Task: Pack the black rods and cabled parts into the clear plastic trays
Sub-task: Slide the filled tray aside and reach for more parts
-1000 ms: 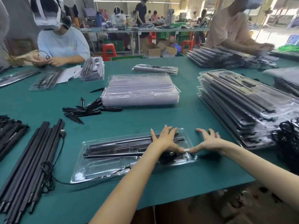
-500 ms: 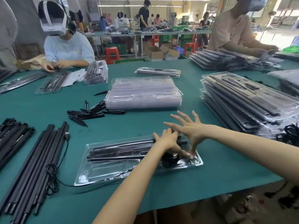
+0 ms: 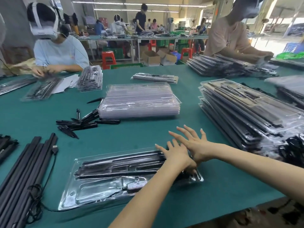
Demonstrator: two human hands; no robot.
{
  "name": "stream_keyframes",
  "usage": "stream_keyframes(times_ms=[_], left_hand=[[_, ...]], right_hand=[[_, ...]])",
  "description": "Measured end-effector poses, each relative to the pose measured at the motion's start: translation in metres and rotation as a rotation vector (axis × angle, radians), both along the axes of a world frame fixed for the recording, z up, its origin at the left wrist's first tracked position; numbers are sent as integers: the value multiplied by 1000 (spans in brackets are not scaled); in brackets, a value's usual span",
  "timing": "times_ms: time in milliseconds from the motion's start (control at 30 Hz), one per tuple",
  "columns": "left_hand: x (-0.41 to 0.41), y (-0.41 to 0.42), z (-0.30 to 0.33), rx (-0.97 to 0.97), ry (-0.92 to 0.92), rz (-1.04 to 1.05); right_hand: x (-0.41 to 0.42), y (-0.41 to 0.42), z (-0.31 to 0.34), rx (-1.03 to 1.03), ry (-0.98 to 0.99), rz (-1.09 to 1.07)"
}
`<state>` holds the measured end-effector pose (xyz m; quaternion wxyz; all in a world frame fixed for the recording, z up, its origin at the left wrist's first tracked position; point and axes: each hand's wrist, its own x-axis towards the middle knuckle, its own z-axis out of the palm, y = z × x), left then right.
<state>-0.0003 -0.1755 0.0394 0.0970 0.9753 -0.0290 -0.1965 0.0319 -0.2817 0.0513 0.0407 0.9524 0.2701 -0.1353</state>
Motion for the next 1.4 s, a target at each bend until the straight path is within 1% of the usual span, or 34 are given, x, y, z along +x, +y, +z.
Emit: stream_keyframes(times_ms=[67,133,300,433,467,500,533,600,633,667,700,867,967,1067,1200,1267,1333,1400], left_hand=[[1,3,3,-13,-12,-8],[1,13,3,-51,-43,-44],[-19,51,0,-284,-198,-94],[-36,101,7,-290,-337,-81],[-39,120,12,-299,-357,-54],[-43,141,17,-315,-369,-14],[-48,163,22,-336,-375,38],[-60,206,30,-393,-377,170],[-67,225,32,-420,-371,235],[-75,242,32,-433,-359,289],[-82,258,31,-434,-343,336],[-113,302,13,-445,-287,503],[-125,309,2,-449,-260,478],[-134,311,-8,-499,-239,433],[-143,314,-22,-516,-260,417],[-143,314,-27,-534,-279,422],[-142,315,-27,-561,-283,434],[-141,316,-25,-609,-256,441]], right_hand=[[1,-1,0,16,6,-12],[4,3,6,-26,41,-31],[8,5,18,-137,114,-70],[11,13,34,-267,184,-33],[12,18,42,-262,182,-20],[11,28,50,-200,177,-2],[10,41,57,-76,170,25],[-2,80,62,249,147,89],[-12,104,59,370,142,114],[-24,128,53,434,147,135],[-37,153,44,450,162,149],[-78,250,8,448,248,150],[-85,279,-3,387,303,157],[-85,286,-8,303,269,144],[-84,283,-10,353,232,111],[-85,285,-8,331,248,103],[-86,292,1,254,267,98],[-84,301,13,123,249,118]])
